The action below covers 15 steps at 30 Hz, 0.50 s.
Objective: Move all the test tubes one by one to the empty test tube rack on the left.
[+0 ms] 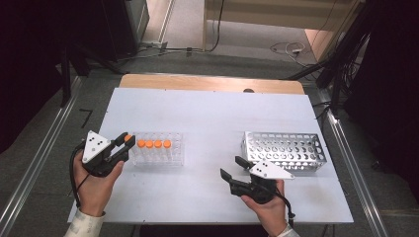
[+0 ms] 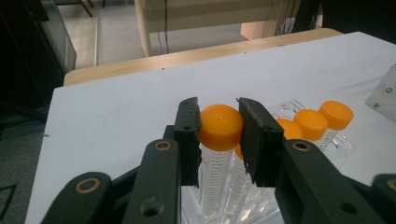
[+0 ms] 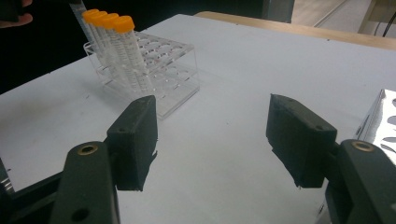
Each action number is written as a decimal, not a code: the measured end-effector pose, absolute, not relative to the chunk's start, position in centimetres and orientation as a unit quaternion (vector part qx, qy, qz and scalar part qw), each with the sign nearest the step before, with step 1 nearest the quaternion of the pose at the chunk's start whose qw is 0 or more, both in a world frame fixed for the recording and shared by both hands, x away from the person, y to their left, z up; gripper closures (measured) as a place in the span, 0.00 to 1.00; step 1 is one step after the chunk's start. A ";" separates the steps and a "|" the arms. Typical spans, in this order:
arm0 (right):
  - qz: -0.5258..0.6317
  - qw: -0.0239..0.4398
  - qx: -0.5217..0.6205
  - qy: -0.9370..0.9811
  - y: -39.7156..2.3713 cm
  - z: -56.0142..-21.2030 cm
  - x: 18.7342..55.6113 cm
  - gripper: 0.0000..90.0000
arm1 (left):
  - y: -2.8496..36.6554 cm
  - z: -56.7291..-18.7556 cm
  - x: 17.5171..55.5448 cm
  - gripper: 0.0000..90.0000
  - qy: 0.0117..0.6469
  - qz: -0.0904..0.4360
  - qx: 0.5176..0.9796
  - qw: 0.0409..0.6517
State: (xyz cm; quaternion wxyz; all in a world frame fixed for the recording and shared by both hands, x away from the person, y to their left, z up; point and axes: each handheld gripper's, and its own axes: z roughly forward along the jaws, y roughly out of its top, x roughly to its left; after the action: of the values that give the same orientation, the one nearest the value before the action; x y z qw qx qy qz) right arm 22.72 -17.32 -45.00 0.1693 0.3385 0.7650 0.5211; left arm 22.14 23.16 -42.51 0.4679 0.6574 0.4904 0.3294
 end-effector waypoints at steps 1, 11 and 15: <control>0.521 0.169 0.339 0.765 -17.3 -45.0 22.7 0.36 | 23.2 -42.5 22.1 0.71 0.491 0.328 0.656 0.470; 0.523 0.173 0.341 0.762 -17.6 -44.9 22.8 0.36 | 23.2 -42.3 21.9 0.67 0.496 0.320 0.649 0.480; 0.522 0.174 0.344 0.761 -17.7 -44.9 22.9 0.36 | 23.2 -42.2 21.8 0.66 0.496 0.310 0.648 0.487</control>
State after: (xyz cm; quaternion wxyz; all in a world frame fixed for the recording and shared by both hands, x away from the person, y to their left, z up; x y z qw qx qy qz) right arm 22.86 -17.70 -44.88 0.1736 0.3443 0.7607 0.5221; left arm 21.76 23.16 -42.20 0.4874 0.6479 0.4965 0.3100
